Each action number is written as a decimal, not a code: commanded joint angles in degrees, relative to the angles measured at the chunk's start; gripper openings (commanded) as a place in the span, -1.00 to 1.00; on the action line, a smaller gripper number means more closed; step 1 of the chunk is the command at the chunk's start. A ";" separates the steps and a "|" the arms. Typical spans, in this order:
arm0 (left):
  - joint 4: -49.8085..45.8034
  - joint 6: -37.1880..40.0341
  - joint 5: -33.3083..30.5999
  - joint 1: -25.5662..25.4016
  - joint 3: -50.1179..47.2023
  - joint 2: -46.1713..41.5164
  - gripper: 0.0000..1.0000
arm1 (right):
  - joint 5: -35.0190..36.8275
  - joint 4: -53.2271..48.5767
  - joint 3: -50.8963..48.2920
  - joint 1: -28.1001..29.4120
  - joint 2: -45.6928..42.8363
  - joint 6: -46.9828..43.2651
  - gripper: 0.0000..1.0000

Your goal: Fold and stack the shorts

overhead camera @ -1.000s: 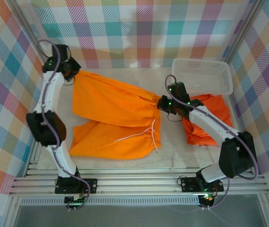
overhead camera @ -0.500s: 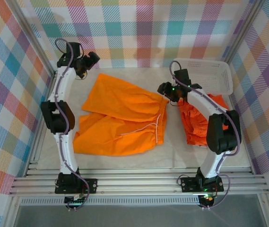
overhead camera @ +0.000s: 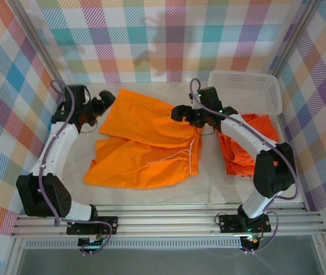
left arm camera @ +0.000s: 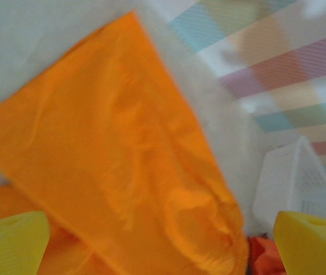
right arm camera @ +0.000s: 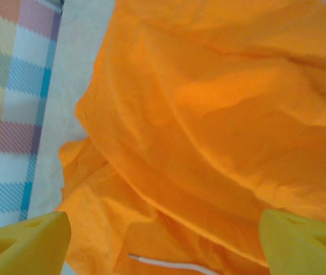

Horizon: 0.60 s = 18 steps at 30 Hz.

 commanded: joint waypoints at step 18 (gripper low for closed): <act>9.61 -4.12 6.97 -3.31 -5.84 8.34 1.00 | -0.63 -3.73 13.63 0.95 15.49 -5.10 0.99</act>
